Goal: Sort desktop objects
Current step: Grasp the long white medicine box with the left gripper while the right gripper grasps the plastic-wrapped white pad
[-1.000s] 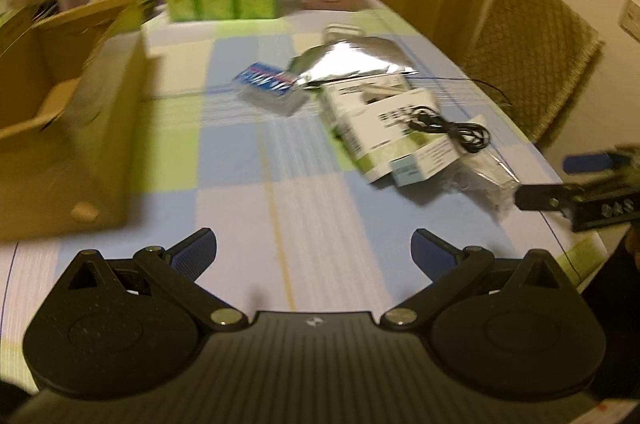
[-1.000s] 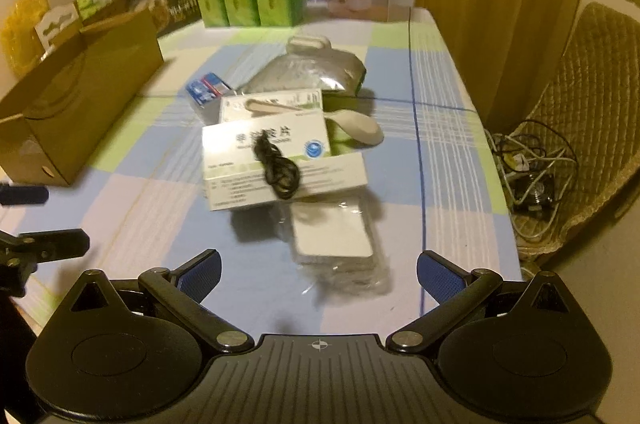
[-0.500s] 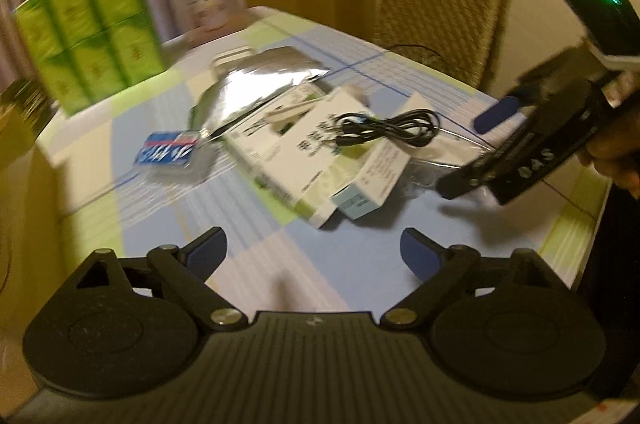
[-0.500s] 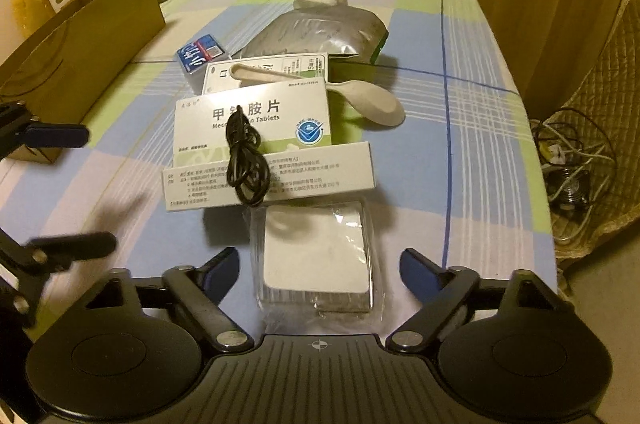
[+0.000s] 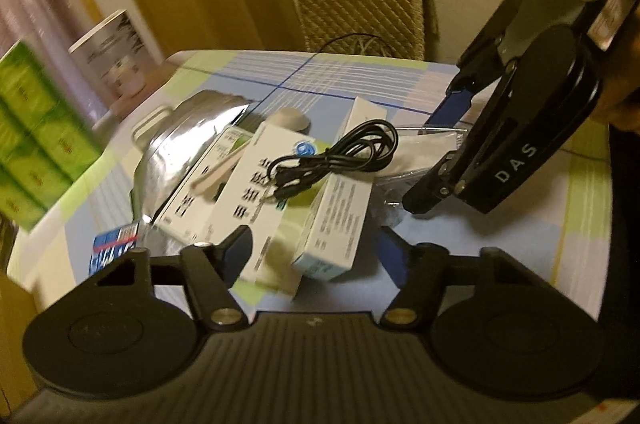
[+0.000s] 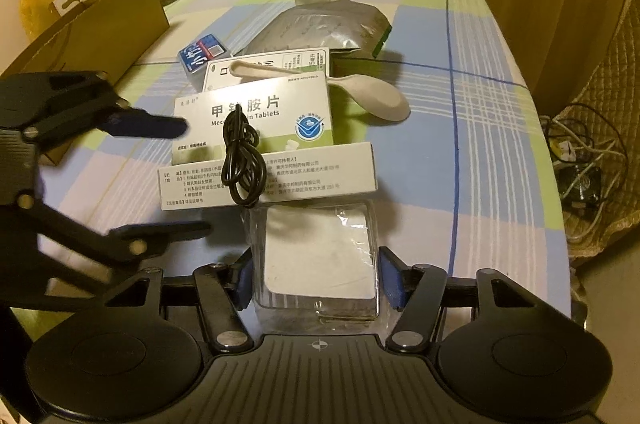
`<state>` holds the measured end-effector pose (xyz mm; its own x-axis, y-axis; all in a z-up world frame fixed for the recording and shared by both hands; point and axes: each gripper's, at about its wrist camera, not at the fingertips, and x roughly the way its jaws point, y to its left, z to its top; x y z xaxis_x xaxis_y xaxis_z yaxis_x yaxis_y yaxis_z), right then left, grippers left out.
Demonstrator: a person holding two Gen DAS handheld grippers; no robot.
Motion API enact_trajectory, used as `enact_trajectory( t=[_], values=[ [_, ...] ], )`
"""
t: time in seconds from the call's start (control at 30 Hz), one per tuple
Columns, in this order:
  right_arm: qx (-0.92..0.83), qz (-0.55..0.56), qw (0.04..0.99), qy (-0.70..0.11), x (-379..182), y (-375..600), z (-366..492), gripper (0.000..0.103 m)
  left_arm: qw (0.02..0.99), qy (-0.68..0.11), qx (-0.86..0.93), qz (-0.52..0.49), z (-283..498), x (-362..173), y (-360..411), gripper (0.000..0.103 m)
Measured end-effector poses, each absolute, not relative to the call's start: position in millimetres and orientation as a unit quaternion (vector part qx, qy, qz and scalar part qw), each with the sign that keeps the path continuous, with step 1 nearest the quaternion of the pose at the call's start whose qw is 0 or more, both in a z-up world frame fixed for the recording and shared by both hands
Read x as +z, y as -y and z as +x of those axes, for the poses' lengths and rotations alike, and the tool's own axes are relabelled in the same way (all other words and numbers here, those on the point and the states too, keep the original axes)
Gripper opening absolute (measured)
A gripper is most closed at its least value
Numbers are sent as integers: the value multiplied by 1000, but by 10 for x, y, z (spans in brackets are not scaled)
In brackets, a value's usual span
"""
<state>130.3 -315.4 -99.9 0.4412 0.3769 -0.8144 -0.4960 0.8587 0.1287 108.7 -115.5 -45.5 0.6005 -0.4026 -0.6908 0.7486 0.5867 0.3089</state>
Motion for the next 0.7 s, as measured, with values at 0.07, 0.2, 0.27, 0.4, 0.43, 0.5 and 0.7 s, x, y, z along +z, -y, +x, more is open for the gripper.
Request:
enact_trajectory(
  t=[0.07,0.2,0.27,0.4,0.43,0.5,0.7],
  values=[
    [256,-59,846,-463,-992,3171,1287,57,839,-288,-344,307,1114,-486,1208,41],
    [252,-44,846,-468,-977,3206,1254,57,836,-292,-348,309,1124,-517,1263,29],
    [252,-40,846,-469,-969,3207,1220,57,838,-296,-349,298,1093,-495,1241,25],
    [255,-44,845,-469,-954,3184,1117,57,841,-309,-345,280,963,-427,1107,23],
    [255,-44,844,-469,-954,3174,1090,57,842,-314,-342,274,926,-412,1057,23],
    [257,-44,844,-469,-949,3151,1040,57,847,-324,-333,259,846,-385,926,23],
    [268,-49,842,-466,-919,3042,886,57,853,-356,-305,228,596,-351,528,23]
  ],
)
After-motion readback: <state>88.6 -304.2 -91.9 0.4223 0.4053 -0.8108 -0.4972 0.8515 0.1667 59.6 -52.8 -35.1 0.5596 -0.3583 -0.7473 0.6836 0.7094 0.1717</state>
